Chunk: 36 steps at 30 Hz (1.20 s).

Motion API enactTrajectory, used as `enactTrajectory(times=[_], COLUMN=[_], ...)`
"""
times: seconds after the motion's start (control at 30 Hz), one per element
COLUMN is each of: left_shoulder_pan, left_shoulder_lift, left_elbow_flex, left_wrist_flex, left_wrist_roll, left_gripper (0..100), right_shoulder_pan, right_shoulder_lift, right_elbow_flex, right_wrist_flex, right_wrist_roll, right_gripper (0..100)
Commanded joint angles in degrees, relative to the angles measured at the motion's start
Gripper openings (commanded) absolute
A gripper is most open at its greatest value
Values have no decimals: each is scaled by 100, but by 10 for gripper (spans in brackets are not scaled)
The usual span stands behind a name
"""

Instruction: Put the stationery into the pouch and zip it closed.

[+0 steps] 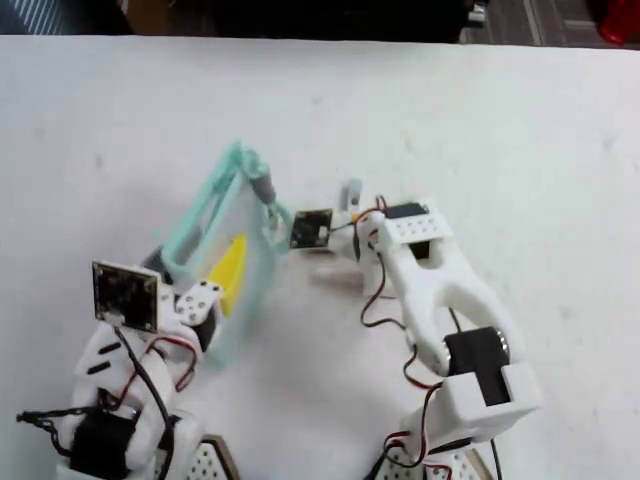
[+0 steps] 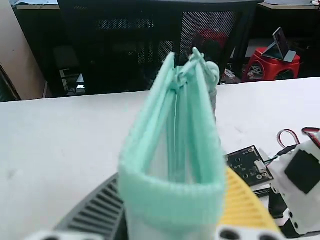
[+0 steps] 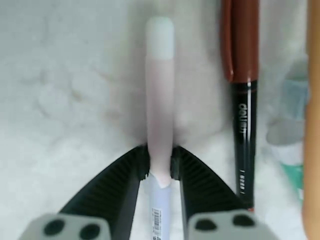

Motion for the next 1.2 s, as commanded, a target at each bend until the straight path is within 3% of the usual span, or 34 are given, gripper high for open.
enactTrajectory(times=[0.0, 0.4, 0.67, 0.87, 1.17], left_shoulder_pan=[22, 22, 22, 22, 75], left_shoulder_lift=[-22, -22, -22, -22, -22], left_elbow_flex=[-484, -501, -501, -501, -475], left_wrist_flex=[273, 299, 299, 299, 352], left_wrist_roll=[62, 44, 79, 62, 79], left_gripper=[212, 211, 208, 208, 211], right_shoulder_pan=[-22, -22, -4, 110, -48], right_shoulder_lift=[-4, -514, -2985, -4673, -5631], right_elbow_flex=[0, 9, 9, 0, -985], right_wrist_flex=[136, 92, 1077, 760, 154], right_wrist_roll=[-123, -642, -1196, -2708, -5169], right_gripper=[18, 17, 17, 17, 17])
